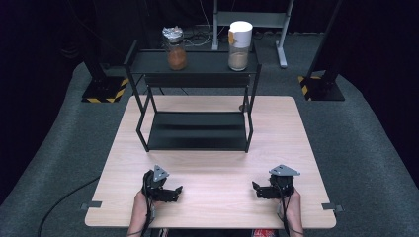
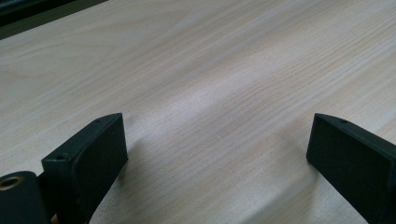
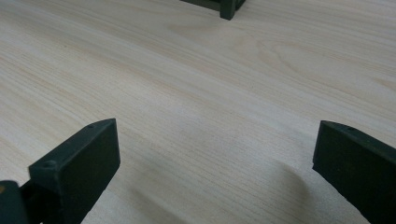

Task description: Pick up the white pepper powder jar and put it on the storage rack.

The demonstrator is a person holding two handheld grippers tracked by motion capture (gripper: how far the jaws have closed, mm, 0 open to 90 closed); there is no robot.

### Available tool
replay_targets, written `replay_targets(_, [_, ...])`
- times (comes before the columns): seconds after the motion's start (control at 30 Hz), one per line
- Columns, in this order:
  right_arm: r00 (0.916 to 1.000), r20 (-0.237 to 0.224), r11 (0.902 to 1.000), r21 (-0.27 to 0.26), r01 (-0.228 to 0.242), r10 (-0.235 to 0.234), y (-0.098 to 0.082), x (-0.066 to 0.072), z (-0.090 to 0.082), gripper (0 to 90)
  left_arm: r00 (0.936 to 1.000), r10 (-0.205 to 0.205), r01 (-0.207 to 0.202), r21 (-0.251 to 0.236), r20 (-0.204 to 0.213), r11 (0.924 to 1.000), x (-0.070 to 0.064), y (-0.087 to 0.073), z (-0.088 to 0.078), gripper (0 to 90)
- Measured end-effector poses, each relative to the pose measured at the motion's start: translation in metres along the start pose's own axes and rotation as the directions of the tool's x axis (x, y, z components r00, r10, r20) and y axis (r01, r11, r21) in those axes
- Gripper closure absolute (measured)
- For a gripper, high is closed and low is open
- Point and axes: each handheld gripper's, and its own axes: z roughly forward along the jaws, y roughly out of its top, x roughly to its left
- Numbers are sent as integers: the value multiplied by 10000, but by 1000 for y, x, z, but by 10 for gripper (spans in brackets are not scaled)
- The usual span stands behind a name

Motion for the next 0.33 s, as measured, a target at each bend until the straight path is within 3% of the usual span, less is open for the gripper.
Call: replay_targets(0.33, [10000, -8, 10000, -81, 22, -22, -1, 0, -1, 0, 10000, -6, 6, -5, -8, 10000, 0, 0, 0, 43])
